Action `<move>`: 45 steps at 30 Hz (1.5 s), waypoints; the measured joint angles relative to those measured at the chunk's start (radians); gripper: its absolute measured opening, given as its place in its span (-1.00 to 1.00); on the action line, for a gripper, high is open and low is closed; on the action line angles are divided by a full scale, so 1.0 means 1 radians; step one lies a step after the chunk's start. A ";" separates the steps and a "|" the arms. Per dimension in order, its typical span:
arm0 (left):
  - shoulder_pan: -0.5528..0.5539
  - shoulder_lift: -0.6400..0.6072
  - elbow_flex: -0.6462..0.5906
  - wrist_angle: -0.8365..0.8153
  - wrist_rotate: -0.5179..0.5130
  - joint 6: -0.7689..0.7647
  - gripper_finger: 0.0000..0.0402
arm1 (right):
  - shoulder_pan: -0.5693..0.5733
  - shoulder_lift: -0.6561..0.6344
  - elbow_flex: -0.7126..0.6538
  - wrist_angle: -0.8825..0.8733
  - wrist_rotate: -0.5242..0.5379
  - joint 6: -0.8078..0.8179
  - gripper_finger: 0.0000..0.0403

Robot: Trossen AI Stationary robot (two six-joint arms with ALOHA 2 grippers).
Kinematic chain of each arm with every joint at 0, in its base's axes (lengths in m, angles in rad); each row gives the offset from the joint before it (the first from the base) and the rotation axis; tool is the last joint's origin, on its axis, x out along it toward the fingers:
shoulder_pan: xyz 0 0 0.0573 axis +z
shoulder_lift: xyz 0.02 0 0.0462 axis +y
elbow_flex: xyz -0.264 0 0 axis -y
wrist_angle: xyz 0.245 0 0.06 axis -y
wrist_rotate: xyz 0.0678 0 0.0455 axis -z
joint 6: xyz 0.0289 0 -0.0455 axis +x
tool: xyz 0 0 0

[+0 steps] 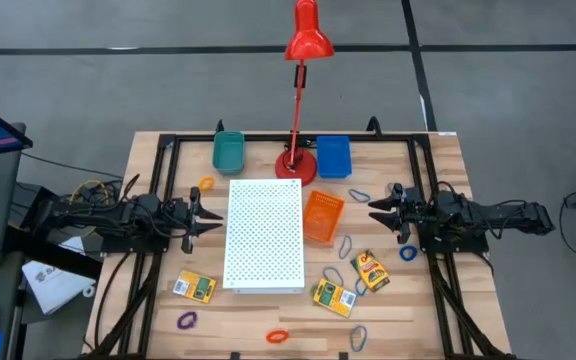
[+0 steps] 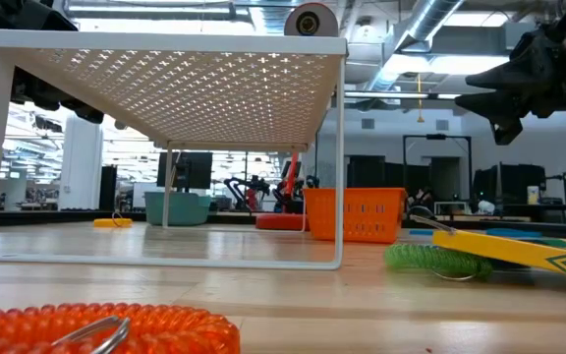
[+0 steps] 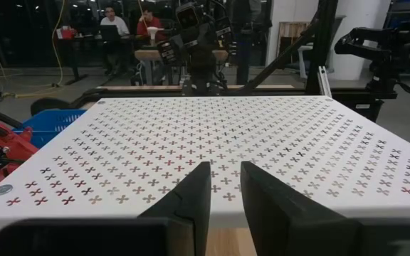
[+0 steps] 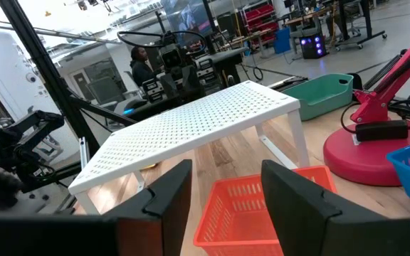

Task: Pick & Place Office Desk Supplies

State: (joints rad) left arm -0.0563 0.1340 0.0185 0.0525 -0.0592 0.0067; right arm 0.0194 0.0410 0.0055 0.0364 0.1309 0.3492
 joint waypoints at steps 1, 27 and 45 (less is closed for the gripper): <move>0.000 0.000 0.000 0.001 0.000 0.000 -0.63 | 0.000 0.000 0.000 0.000 0.000 0.000 -0.17; 0.000 0.000 0.000 0.568 0.170 -0.214 -0.63 | 0.011 0.000 0.000 0.284 -0.258 0.206 -0.17; -0.059 0.136 0.112 0.733 0.257 0.081 -0.35 | 0.125 0.411 0.460 -0.297 -0.313 0.221 -0.07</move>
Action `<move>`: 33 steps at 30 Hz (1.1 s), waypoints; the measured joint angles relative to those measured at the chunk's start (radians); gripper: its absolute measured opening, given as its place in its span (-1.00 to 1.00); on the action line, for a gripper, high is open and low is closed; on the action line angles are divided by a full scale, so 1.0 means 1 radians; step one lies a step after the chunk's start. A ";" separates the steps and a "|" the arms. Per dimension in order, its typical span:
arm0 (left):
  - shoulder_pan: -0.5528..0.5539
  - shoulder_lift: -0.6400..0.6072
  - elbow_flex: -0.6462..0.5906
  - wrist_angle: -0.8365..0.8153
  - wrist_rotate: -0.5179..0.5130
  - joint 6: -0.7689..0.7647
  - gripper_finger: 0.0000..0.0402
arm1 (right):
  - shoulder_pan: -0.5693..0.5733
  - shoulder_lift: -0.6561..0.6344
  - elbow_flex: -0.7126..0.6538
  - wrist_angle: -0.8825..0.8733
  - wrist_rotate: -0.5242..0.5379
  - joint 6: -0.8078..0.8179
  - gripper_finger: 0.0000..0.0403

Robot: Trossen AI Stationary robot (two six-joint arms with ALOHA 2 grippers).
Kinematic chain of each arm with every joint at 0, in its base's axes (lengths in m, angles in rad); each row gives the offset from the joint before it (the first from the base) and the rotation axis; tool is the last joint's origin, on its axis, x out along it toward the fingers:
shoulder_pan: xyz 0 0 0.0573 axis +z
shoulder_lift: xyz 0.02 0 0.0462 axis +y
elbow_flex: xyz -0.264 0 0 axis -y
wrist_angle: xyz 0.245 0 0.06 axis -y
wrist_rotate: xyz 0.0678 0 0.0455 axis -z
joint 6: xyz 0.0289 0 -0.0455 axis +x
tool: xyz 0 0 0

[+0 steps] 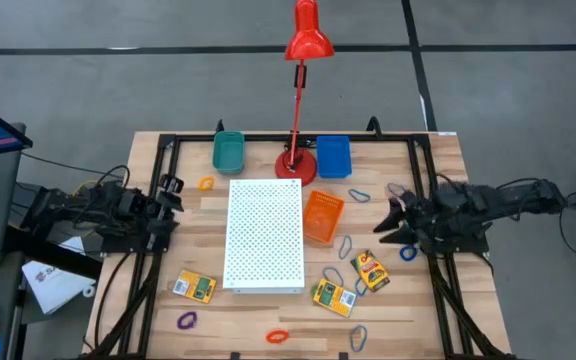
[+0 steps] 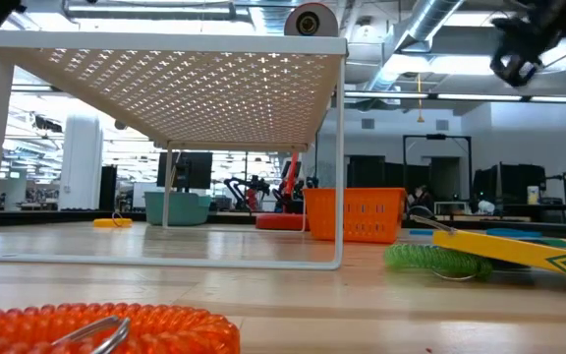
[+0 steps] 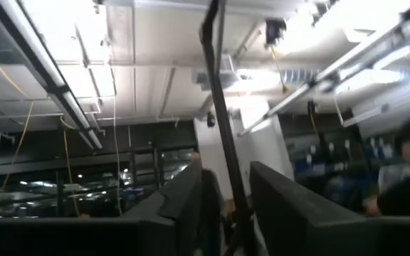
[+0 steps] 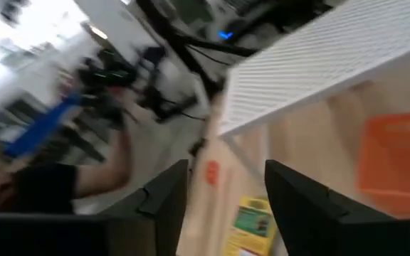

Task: Pick & Place Office Desk Supplies
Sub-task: Put the yellow crayon box into the green bin

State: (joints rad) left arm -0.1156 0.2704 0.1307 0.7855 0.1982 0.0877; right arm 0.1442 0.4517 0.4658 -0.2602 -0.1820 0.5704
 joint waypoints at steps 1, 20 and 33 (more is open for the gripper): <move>-0.005 0.023 0.008 -0.001 -0.002 0.017 -0.30 | -0.020 0.060 0.057 -0.064 -0.001 -0.032 -0.04; -0.075 0.137 0.081 -0.059 -0.048 -0.021 0.06 | -0.230 0.868 0.134 0.236 -0.525 -0.256 -0.02; -0.078 0.075 0.177 -0.258 -0.040 0.009 0.12 | 0.022 1.011 0.134 0.494 -0.328 -0.132 -0.02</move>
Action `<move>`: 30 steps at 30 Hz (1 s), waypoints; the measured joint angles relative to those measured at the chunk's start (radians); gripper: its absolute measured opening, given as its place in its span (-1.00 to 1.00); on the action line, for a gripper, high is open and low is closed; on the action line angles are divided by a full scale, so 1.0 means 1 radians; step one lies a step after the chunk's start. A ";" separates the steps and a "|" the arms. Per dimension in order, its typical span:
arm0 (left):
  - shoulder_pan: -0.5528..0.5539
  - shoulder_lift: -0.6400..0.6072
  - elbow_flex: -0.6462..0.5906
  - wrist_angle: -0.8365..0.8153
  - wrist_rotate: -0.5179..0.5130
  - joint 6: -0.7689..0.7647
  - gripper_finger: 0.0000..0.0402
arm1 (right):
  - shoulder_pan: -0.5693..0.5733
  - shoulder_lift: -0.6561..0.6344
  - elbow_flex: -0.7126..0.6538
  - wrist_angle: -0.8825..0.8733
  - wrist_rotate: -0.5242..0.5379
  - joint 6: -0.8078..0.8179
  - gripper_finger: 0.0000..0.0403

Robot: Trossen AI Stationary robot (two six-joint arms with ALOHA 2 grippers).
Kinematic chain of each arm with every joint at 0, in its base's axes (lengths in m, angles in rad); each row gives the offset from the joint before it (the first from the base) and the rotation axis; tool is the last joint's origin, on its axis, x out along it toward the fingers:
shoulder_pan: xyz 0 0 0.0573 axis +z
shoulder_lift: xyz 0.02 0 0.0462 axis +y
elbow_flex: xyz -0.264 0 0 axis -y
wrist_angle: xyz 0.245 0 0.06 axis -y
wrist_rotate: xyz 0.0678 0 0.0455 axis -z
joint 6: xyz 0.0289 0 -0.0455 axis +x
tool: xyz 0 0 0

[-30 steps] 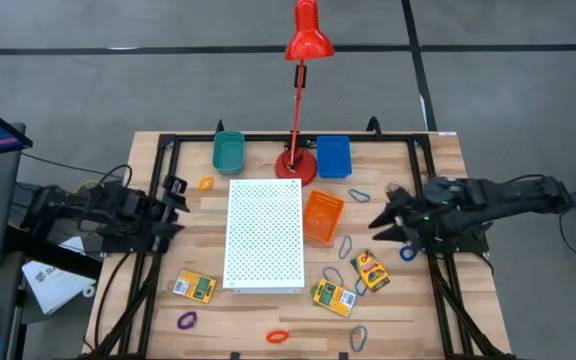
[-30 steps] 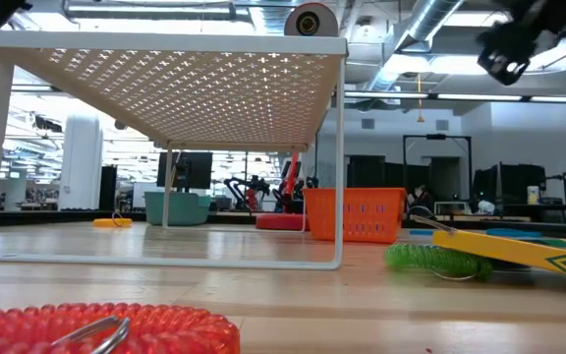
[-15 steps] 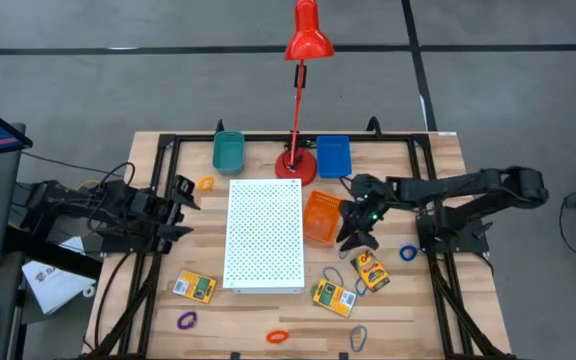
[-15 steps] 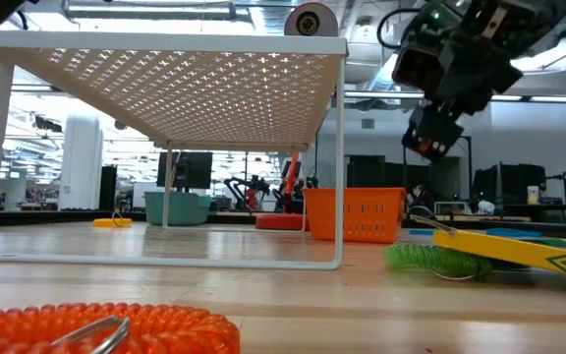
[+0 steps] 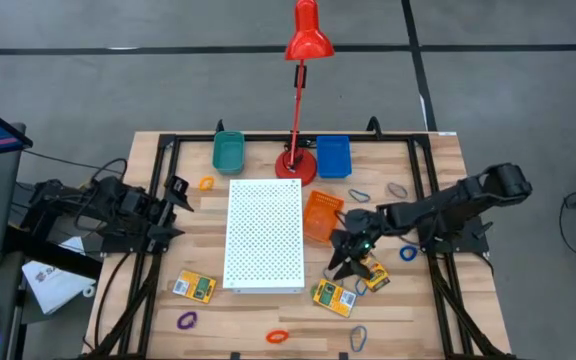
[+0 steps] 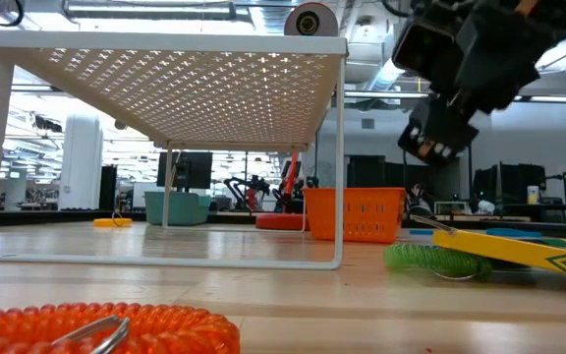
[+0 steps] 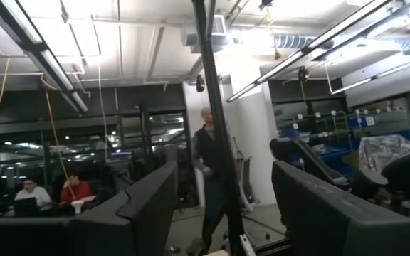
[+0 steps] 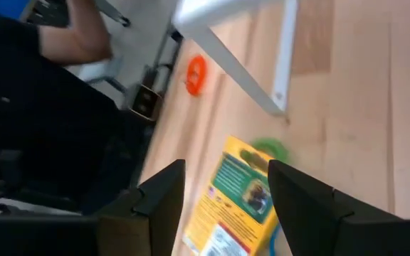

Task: Pick & Place Office Desk Supplies
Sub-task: Put the yellow crayon box into the green bin

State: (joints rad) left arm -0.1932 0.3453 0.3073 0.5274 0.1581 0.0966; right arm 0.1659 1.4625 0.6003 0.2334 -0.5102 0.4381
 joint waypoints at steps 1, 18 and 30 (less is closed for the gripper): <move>0.000 0.002 0.006 -0.012 0.000 0.000 0.12 | 0.003 0.027 0.000 0.017 0.010 0.000 -0.02; -0.001 0.006 0.009 -0.051 0.008 -0.033 0.13 | 0.022 0.369 0.003 0.459 -0.221 0.191 -0.02; -0.001 0.006 0.009 -0.062 0.013 -0.034 0.13 | 0.038 0.352 0.004 0.519 -0.154 0.226 -0.02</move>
State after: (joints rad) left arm -0.1940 0.3513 0.3161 0.4656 0.1707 0.0628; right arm 0.2037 1.8143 0.6041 0.7527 -0.6644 0.6644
